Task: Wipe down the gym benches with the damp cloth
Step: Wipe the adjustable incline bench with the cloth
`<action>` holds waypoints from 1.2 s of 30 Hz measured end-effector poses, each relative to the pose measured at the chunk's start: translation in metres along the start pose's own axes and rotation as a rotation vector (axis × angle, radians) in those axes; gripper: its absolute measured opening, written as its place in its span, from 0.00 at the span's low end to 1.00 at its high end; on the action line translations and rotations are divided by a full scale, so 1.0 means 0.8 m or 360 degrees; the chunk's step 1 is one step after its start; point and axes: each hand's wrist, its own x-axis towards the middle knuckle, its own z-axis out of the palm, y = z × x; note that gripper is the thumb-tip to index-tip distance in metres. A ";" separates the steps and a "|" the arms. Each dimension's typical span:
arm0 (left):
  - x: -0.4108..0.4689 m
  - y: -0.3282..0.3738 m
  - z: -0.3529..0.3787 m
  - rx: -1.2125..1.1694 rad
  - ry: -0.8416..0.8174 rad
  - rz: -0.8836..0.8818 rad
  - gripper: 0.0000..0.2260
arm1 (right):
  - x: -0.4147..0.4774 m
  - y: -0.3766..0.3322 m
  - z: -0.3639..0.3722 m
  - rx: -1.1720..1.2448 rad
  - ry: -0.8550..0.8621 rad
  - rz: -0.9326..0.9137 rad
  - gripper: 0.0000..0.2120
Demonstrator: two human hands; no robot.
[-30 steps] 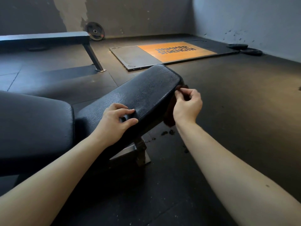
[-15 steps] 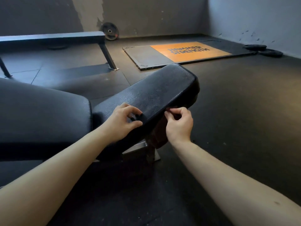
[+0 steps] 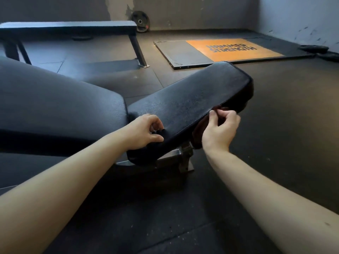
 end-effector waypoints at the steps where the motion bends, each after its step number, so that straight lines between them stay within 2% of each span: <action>1: 0.000 -0.002 0.000 0.0003 0.0003 -0.0002 0.13 | -0.014 0.002 0.005 0.0003 -0.0028 0.0008 0.05; 7: -0.001 -0.009 0.004 0.0041 0.0036 -0.0028 0.12 | -0.108 0.014 0.039 0.0111 -0.0007 -0.0033 0.06; 11: -0.008 -0.009 0.001 0.0094 0.0045 -0.0027 0.11 | -0.166 0.016 0.051 0.0225 -0.0192 0.0038 0.10; 13: -0.011 -0.010 0.001 0.0138 0.0027 -0.0028 0.11 | -0.168 0.015 0.047 0.0222 -0.0247 0.0087 0.12; 15: -0.015 -0.008 -0.001 0.0177 0.0034 -0.0037 0.11 | -0.150 0.014 0.042 0.0195 -0.0282 0.0109 0.10; 20: -0.021 0.000 -0.010 0.0513 -0.0026 -0.0074 0.09 | -0.075 0.005 0.034 0.0217 0.0141 0.0230 0.05; 24: -0.024 -0.003 -0.012 0.0598 -0.0055 -0.0103 0.09 | -0.106 0.012 0.048 0.0205 0.0153 0.0183 0.05; 27: -0.023 -0.006 -0.010 0.0555 -0.0036 -0.0079 0.09 | -0.186 0.025 0.065 0.0175 -0.0023 0.0184 0.09; 30: -0.023 -0.009 -0.010 0.0537 -0.0011 -0.0042 0.09 | -0.234 0.032 0.074 0.0245 -0.0315 0.0437 0.08; 32: -0.023 -0.011 -0.010 0.0518 -0.0011 -0.0033 0.09 | -0.231 0.032 0.071 0.0256 -0.0391 0.0538 0.07; 34: -0.022 -0.011 -0.009 0.0486 -0.0015 -0.0034 0.09 | -0.201 0.025 0.061 0.0260 -0.0297 0.0486 0.08; 36: -0.022 -0.009 -0.010 0.0478 -0.0028 -0.0047 0.09 | -0.159 0.017 0.054 0.0231 -0.0072 0.0368 0.12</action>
